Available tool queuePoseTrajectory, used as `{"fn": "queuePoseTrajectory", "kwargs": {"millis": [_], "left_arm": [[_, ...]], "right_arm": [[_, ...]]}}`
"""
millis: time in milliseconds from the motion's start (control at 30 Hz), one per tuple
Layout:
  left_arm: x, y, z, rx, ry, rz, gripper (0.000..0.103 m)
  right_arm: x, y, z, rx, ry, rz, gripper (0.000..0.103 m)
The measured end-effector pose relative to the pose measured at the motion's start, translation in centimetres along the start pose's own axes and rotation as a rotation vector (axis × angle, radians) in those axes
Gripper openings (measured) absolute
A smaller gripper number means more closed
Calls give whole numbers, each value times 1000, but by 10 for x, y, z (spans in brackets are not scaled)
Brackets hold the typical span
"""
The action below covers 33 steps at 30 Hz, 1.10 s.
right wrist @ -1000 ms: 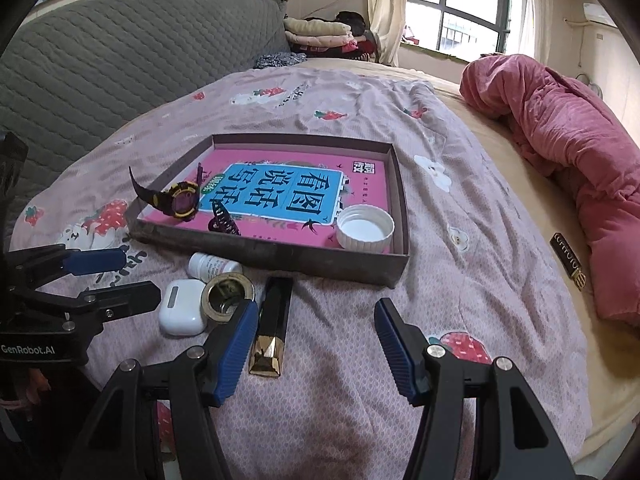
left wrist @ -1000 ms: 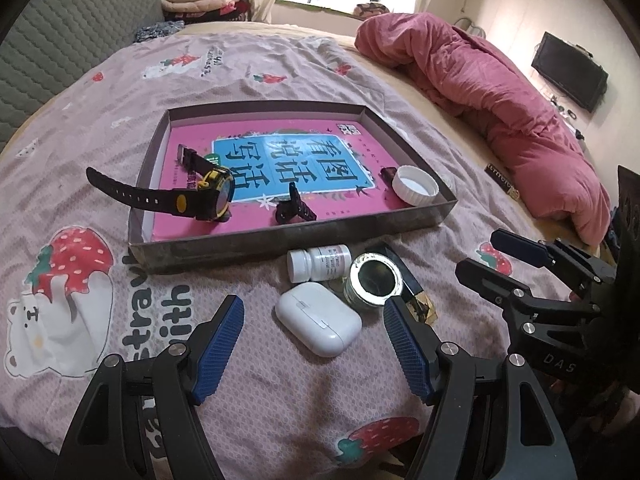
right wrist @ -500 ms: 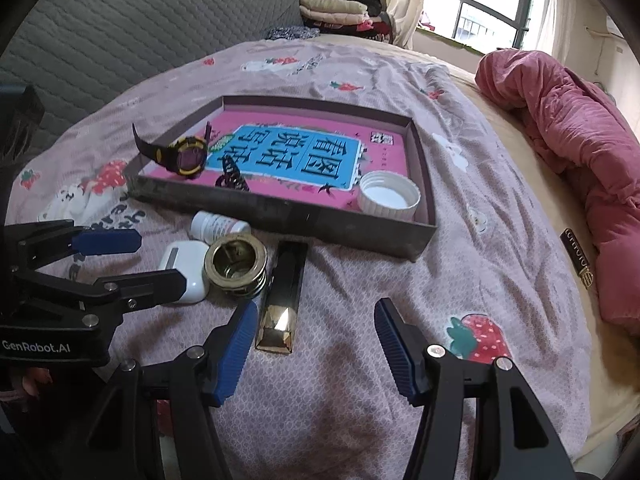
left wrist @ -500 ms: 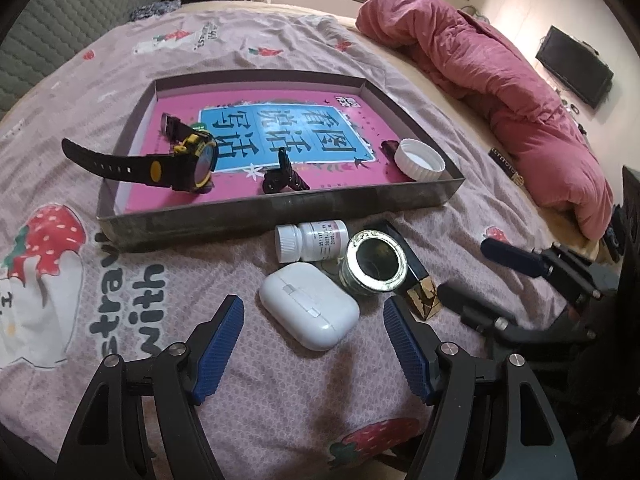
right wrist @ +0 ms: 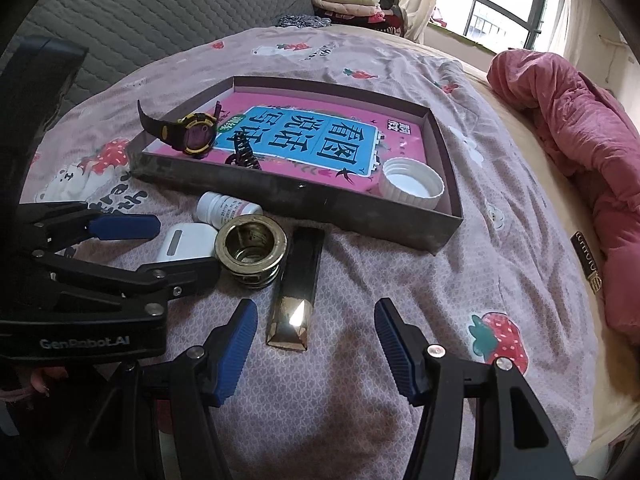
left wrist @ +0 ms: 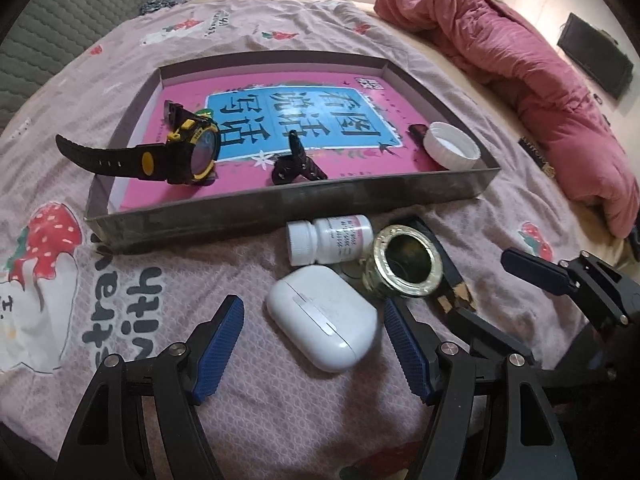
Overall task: Organize rigid objects
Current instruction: 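Move the left tool toward the white earbud case while the right tool approaches the black-gold lipstick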
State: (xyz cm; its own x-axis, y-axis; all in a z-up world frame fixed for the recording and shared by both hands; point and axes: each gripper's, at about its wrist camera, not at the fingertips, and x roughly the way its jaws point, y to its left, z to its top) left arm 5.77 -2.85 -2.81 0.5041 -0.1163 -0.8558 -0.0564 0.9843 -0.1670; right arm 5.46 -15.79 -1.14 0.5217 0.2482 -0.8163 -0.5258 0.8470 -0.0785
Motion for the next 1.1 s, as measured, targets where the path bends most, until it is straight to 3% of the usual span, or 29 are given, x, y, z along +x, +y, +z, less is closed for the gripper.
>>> {"fn": "queuePoseTrajectory", "kwargs": {"millis": [767, 1100], "left_arm": [[6, 16, 3, -70, 39, 76, 77], [20, 13, 9, -77, 35, 146, 77]], "right_arm": [[38, -3, 6, 53, 26, -37, 60], [46, -8, 9, 75, 25, -25, 57]]}}
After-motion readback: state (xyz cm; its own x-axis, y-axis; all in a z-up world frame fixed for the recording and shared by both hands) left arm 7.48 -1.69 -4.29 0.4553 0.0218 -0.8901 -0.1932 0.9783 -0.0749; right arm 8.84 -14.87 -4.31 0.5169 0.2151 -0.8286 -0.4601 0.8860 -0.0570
